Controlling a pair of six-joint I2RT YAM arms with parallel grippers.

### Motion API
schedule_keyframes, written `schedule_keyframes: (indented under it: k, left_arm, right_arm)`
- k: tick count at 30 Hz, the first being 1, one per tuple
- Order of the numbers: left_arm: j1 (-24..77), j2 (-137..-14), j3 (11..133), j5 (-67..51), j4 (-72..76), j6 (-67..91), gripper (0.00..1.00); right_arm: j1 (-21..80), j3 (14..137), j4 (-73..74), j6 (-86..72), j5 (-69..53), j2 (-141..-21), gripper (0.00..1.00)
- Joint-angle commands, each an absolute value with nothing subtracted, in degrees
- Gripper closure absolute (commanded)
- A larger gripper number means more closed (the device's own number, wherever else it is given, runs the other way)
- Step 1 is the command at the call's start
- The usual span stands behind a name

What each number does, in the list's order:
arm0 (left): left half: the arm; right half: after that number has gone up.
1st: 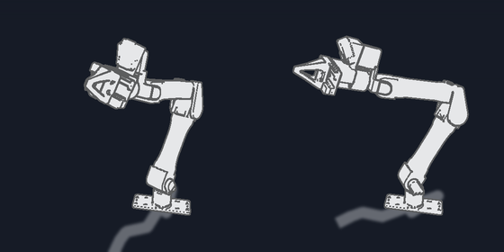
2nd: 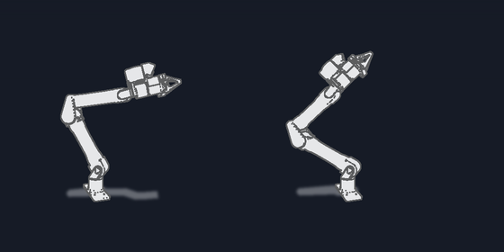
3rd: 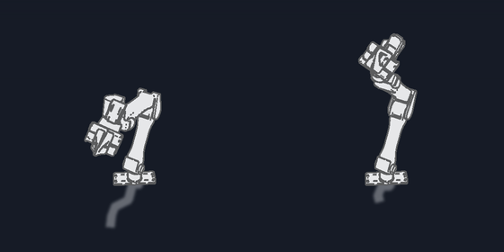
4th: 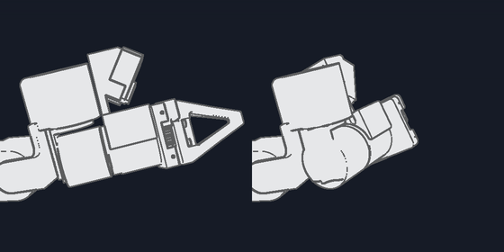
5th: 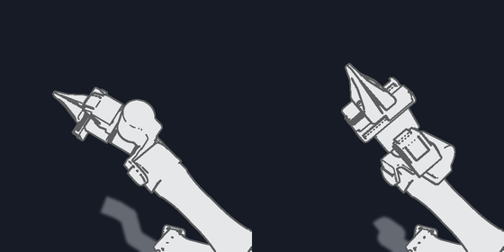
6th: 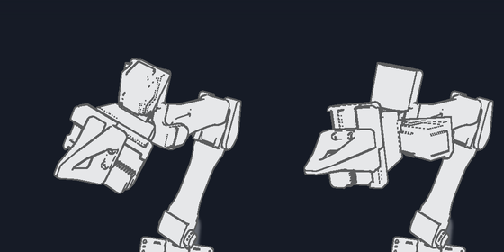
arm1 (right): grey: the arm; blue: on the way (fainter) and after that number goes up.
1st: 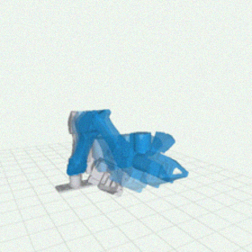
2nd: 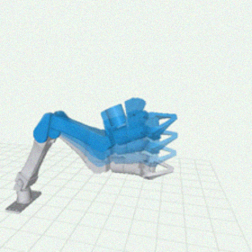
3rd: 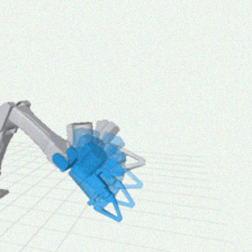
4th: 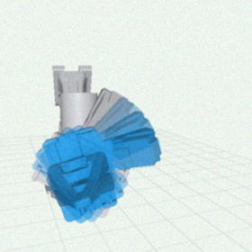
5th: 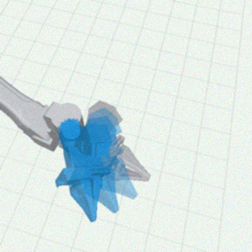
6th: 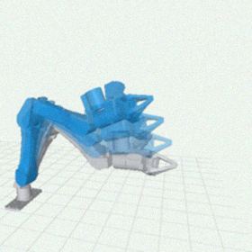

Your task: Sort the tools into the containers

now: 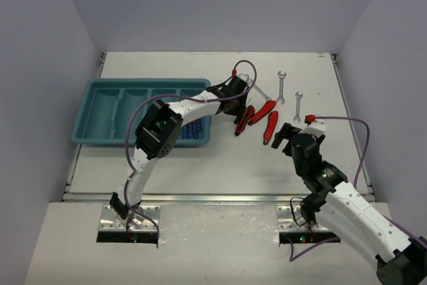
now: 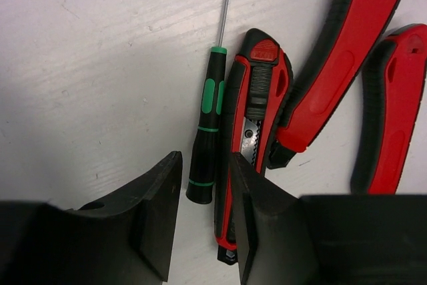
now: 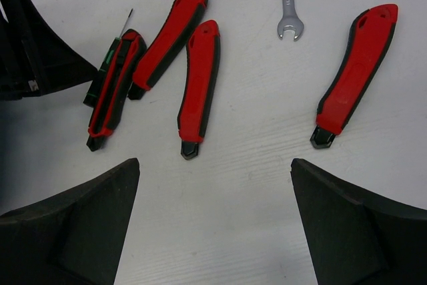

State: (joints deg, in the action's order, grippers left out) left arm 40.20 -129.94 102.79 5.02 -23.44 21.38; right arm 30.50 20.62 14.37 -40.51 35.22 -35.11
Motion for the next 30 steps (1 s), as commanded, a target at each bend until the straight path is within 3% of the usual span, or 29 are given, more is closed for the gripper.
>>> schedule_keyframes:
  k: [1,22,30]
  left_arm:
    - [39.78,-131.26,105.35,5.35,-22.64,20.86,0.68]
    - [38.88,-137.80,107.29,4.40,-27.71,19.45,0.75]
    - [36.98,-135.97,102.93,3.85,-27.60,18.93,0.66]
  right_arm:
    - [30.30,21.82,13.39,-40.37,35.68,-35.48,0.06]
    - [30.32,21.72,13.36,-40.43,35.24,-35.35,0.07]
    - [30.27,21.68,13.36,-40.37,35.24,-34.87,0.07]
